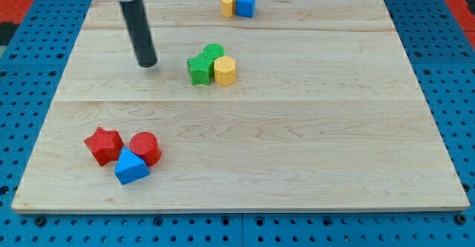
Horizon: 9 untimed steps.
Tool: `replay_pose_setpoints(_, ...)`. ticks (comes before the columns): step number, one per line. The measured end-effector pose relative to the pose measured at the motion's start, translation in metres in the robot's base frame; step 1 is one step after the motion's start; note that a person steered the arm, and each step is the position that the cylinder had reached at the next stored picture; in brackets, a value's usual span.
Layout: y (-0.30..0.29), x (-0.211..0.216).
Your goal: Point your arm at red circle
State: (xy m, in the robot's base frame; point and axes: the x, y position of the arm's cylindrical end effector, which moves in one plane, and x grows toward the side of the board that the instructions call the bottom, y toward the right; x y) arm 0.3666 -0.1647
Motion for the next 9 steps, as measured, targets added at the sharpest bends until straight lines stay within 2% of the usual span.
replay_pose_setpoints(1, -0.018, 0.02)
replay_pose_setpoints(2, -0.003, 0.038)
replay_pose_setpoints(4, 0.061, 0.072)
replay_pose_setpoints(6, 0.107, 0.136)
replay_pose_setpoints(9, 0.058, 0.177)
